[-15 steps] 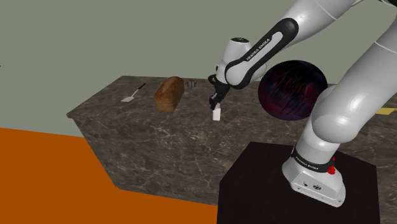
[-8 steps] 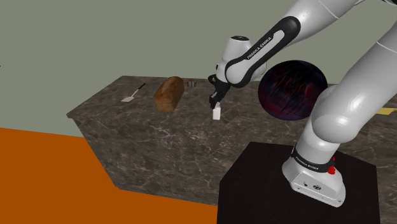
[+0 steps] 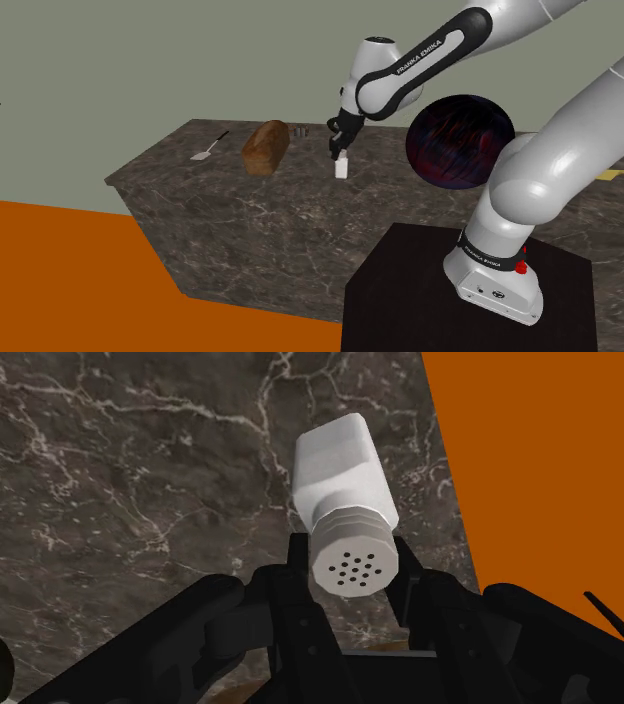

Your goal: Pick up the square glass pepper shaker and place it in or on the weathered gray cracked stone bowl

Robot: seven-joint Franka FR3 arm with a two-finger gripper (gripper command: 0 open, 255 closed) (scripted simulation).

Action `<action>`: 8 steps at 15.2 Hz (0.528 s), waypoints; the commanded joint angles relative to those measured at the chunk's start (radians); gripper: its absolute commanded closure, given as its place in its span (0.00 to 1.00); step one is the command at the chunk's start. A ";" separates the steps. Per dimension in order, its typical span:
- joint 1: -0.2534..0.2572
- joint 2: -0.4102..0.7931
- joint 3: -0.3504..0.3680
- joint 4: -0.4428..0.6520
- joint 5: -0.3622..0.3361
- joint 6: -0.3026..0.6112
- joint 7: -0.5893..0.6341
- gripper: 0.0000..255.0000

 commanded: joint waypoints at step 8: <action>-0.006 -0.078 0.005 0.068 -0.010 -0.147 0.012 1.00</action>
